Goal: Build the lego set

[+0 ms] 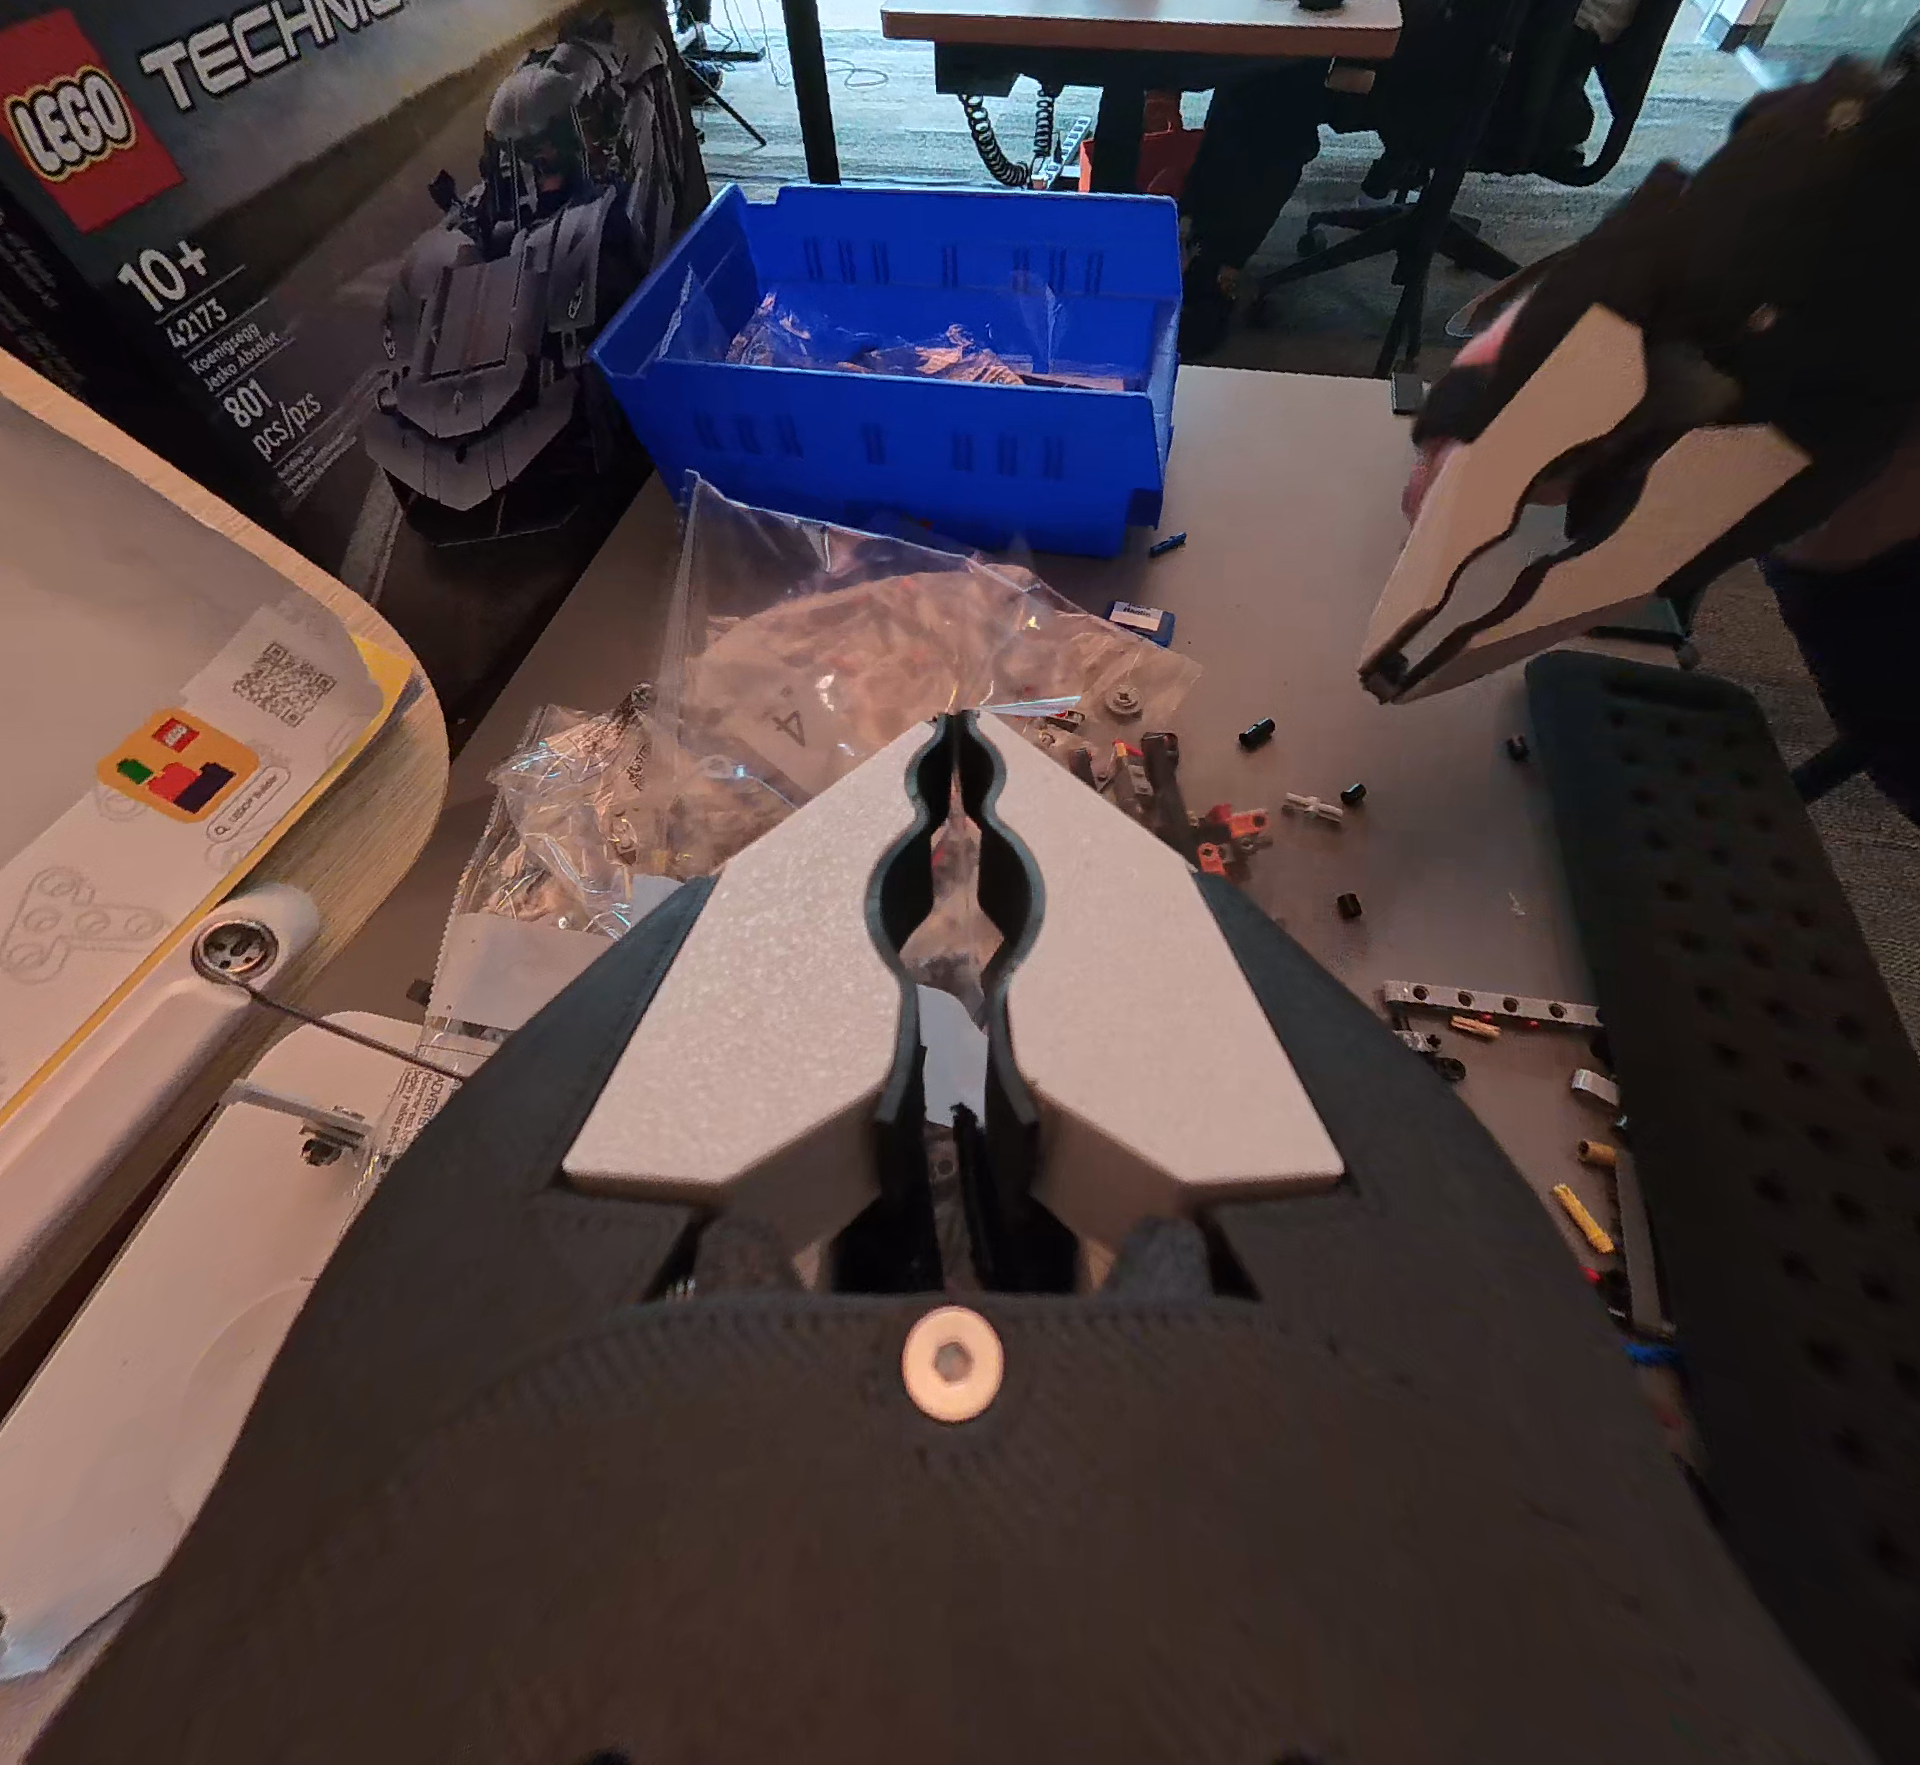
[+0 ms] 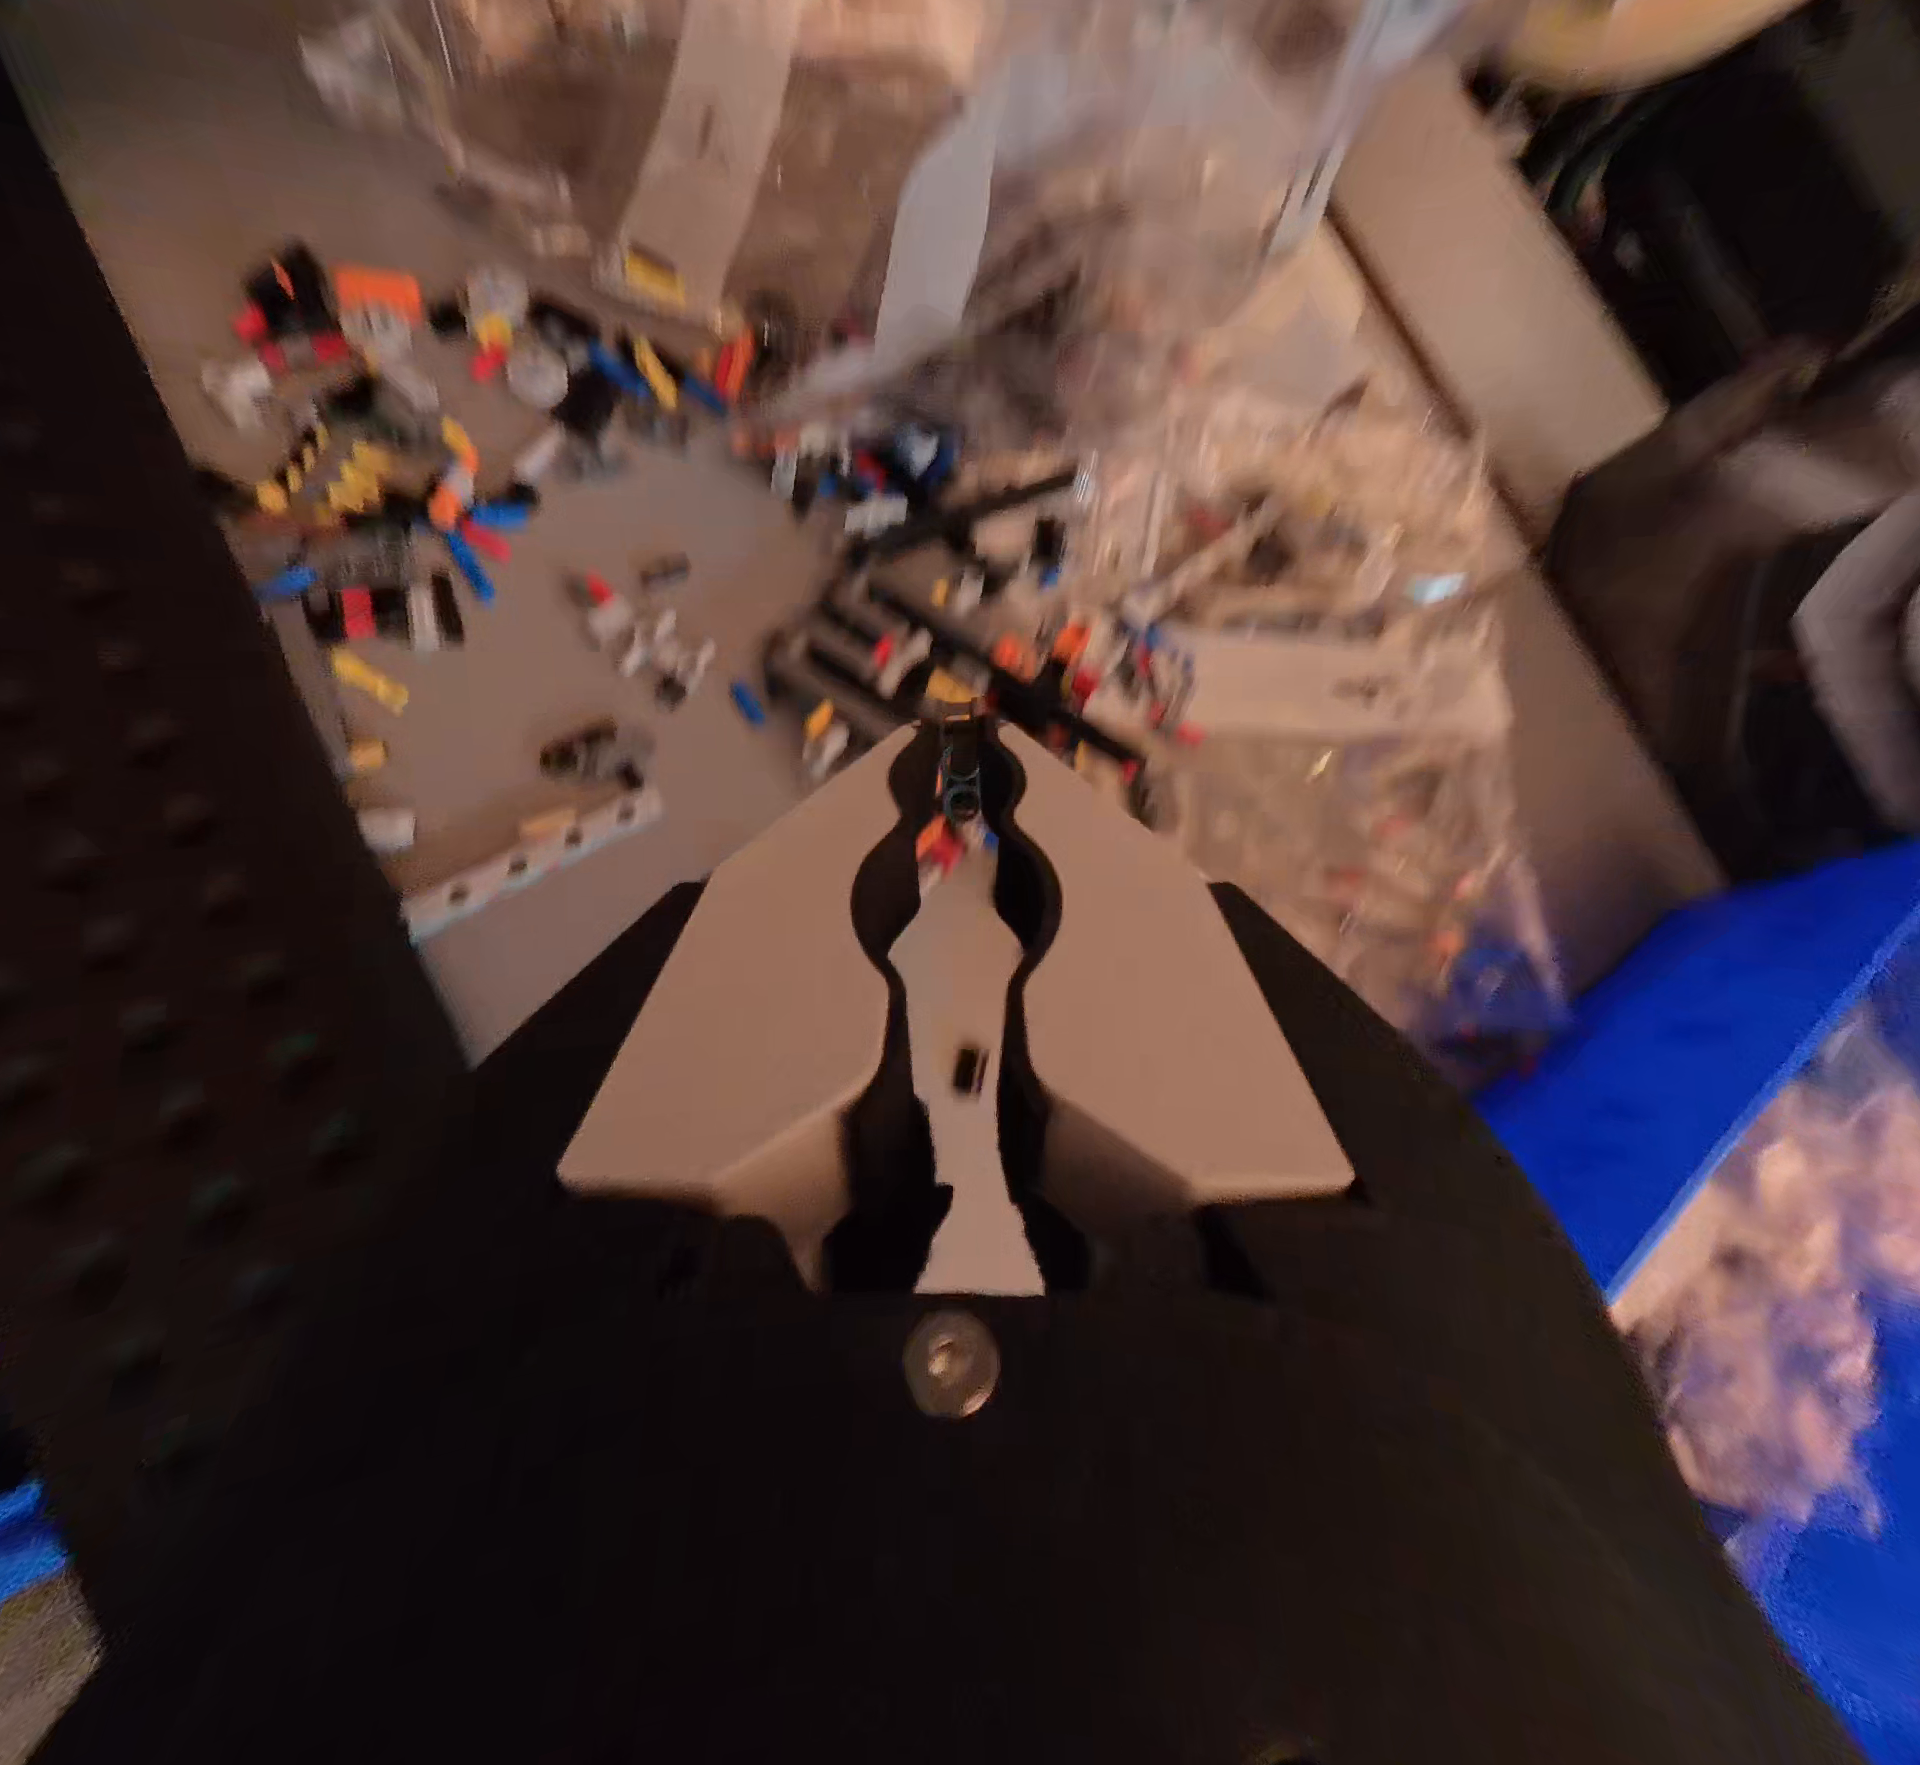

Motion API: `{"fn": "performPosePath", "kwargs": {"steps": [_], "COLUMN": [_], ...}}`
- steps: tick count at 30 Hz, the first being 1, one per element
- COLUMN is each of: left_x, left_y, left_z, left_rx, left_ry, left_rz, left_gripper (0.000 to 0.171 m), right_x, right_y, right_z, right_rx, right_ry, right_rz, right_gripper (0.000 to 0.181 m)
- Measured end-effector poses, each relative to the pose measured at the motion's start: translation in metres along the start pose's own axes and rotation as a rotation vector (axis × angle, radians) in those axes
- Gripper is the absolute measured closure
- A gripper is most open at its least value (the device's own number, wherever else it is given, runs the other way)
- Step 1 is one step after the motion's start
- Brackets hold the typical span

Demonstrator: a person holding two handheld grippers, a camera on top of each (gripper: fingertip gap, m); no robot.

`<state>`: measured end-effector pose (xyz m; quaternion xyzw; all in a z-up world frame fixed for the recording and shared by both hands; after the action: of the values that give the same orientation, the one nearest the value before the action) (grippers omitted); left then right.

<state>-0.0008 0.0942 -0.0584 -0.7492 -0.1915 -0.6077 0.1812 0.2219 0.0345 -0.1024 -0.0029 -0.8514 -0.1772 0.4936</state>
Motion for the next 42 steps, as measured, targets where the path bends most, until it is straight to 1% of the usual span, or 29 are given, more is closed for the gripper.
{"fn": "performPosePath", "kwargs": {"steps": [3, 6, 8, 10, 13, 17, 22, 28, 32, 35, 40, 41, 42], "left_x": [0.0, 0.0, 0.0, 0.001, 0.001, 0.002, 0.002, 0.002, 0.002, 0.002, 0.002, 0.002, 0.002], "left_y": [0.0, -0.001, -0.001, -0.002, -0.003, -0.003, -0.002, -0.001, -0.001, -0.001, -0.002, -0.002, -0.002], "left_z": [0.0, -0.001, -0.002, -0.003, -0.004, -0.005, -0.006, -0.004, -0.003, -0.004, -0.005, -0.005, -0.005], "left_rx": [0.0, 0.001, 0.001, 0.0, 0.0, 0.002, 0.004, 0.003, 0.002, 0.005, 0.006, 0.006, 0.006], "left_ry": [0.0, 0.001, 0.003, 0.005, 0.009, 0.011, 0.007, 0.003, 0.002, 0.003, 0.006, 0.006, 0.006], "left_rz": [-0.002, -0.002, -0.002, 0.0, -0.004, -0.003, 0.003, 0.005, 0.007, 0.006, 0.005, 0.005, 0.005], "left_gripper": [0.171, 0.171, 0.171, 0.171, 0.171, 0.171, 0.171, 0.171, 0.171, 0.171, 0.171, 0.171, 0.171], "right_x": [0.042, 0.075, 0.09, 0.099, 0.097, 0.082, 0.075, 0.079, 0.077, 0.075, 0.063, 0.06, 0.058], "right_y": [0.014, 0.029, 0.036, 0.041, 0.044, 0.046, 0.051, 0.05, 0.048, 0.046, 0.048, 0.046, 0.044], "right_z": [0.013, 0.028, 0.038, 0.049, 0.062, 0.071, 0.065, 0.058, 0.062, 0.062, 0.072, 0.075, 0.079], "right_rx": [-0.042, -0.075, -0.081, -0.091, -0.109, -0.092, -0.11, -0.102, -0.091, -0.053, -0.051, -0.028, -0.004], "right_ry": [0.123, 0.241, 0.321, 0.393, 0.456, 0.499, 0.564, 0.645, 0.612, 0.597, 0.477, 0.451, 0.428], "right_rz": [-0.053, -0.064, -0.045, -0.022, -0.007, 0.036, 0.09, 0.1, 0.079, 0.075, 0.078, 0.081, 0.084], "right_gripper": [0.177, 0.177, 0.177, 0.177, 0.177, 0.176, 0.177, 0.177, 0.177, 0.176, 0.177, 0.176, 0.169]}}
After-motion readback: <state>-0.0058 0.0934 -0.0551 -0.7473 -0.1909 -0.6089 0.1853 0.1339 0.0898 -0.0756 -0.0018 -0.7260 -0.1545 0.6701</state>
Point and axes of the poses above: each gripper's, where its closed fingertips meet, z out along the fingers, x out of its top, y = z × x across the jaws, the point moved 8 cm from there along -z, back along the fingers, and after that the axes turned 12 degrees about y, right-handed, at the moved point
